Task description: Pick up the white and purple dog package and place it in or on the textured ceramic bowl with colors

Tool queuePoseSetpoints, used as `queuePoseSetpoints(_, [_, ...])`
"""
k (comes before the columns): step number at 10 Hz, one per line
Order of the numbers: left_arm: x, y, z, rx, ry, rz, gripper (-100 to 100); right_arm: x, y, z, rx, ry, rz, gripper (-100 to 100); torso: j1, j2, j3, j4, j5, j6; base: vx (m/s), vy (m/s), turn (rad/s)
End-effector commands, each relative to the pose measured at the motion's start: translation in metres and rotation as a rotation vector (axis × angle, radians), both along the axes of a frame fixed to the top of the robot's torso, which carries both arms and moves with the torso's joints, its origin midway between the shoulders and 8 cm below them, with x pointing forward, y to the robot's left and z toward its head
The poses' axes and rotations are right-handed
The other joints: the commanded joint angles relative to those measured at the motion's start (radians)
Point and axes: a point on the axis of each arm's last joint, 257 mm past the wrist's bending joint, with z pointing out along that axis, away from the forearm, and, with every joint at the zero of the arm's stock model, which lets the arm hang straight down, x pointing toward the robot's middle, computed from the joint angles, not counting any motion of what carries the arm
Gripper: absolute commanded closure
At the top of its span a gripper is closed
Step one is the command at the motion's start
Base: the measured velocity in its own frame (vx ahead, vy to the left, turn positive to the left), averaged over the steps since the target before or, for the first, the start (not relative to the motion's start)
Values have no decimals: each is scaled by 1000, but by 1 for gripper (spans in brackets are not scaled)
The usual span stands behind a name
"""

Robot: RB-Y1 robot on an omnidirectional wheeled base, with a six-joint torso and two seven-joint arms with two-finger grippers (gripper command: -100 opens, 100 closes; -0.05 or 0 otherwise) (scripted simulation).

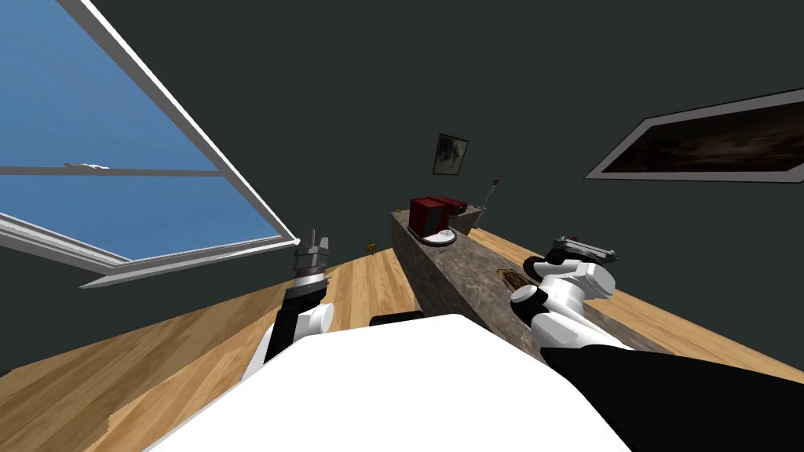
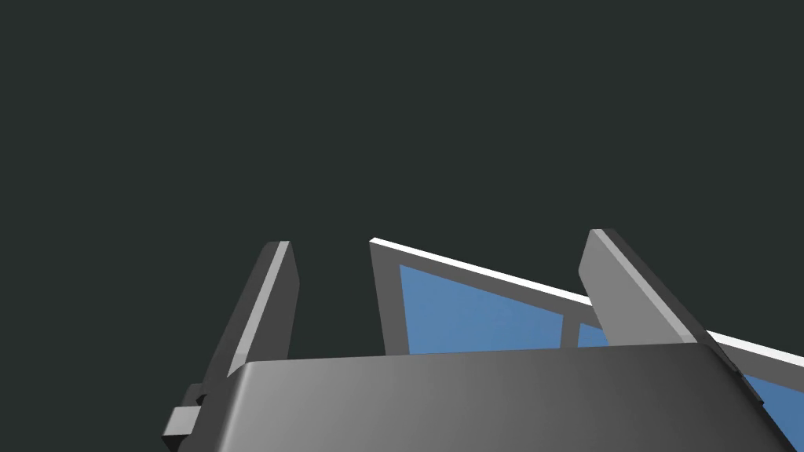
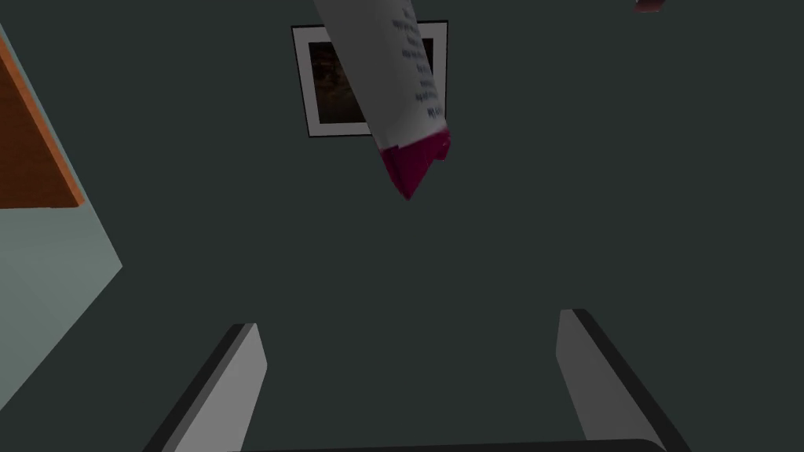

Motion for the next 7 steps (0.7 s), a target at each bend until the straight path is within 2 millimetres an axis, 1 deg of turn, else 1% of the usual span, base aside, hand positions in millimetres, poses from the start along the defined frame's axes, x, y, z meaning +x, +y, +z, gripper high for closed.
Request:
queuePoseSetpoints(1, [0, 0, 0, 0, 0, 0, 0, 0, 0, 6, -2, 0, -6, -100, 0, 0, 0, 0, 0, 0, -65, 10, 25])
queuePoseSetpoints(3, [0, 0, 0, 0, 0, 0, 0, 2, -3, 21, -6, -5, -25, -100, 1, -2, -1, -1, 0, 0, -76, 15, 61])
queuePoseSetpoints(4, [0, 0, 0, 0, 0, 0, 0, 3, -1, 17, -6, -4, -17, -100, 1, -2, -1, 0, 0, 0, -40, 2, 18])
queuePoseSetpoints(5, [0, 0, 0, 0, 0, 0, 0, 3, -1, 17, -5, -4, -20, 0, 0, -4, -2, -1, 0, 1, -7, 1, -5])
queuePoseSetpoints(7, [0, 0, 0, 0, 0, 0, 0, 2, -1, 17, -5, -4, -20, 0, 0, -6, -4, -2, 0, 0, 0, 0, 0])
